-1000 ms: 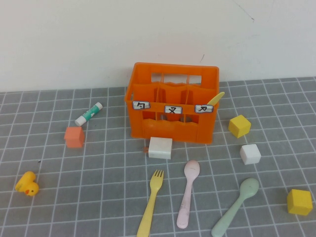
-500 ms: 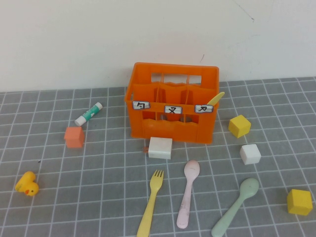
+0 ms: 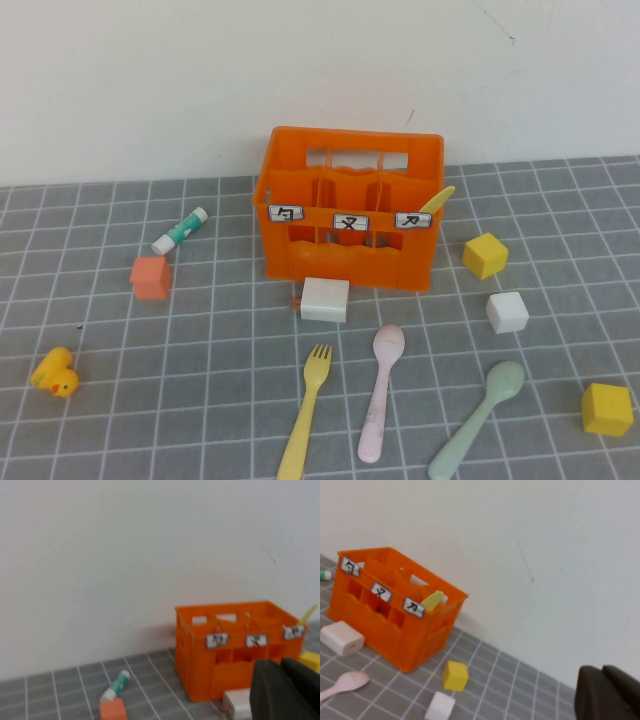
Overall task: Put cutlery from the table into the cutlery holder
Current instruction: Pick up the fork
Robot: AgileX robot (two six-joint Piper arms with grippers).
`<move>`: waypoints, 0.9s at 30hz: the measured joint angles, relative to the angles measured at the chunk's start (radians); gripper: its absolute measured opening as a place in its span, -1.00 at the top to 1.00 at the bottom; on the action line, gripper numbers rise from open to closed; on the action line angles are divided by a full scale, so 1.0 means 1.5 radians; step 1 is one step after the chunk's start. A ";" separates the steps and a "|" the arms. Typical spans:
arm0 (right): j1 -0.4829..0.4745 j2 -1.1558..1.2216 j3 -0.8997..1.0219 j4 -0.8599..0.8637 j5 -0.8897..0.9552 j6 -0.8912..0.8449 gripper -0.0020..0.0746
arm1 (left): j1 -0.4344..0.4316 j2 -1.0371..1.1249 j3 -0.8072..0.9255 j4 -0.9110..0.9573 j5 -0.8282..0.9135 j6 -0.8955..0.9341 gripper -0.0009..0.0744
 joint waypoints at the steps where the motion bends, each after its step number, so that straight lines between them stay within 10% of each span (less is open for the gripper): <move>1: 0.000 0.016 -0.007 0.000 0.002 0.009 0.95 | 0.000 0.020 -0.018 -0.001 0.019 0.000 0.98; 16: 0.068 0.085 0.035 -0.084 0.027 -0.162 0.95 | 0.000 0.426 -0.290 -0.199 0.112 0.014 0.98; 27: 0.119 0.084 0.067 -0.177 -0.005 -0.041 0.95 | -0.047 0.714 -0.354 -0.301 0.169 0.148 0.98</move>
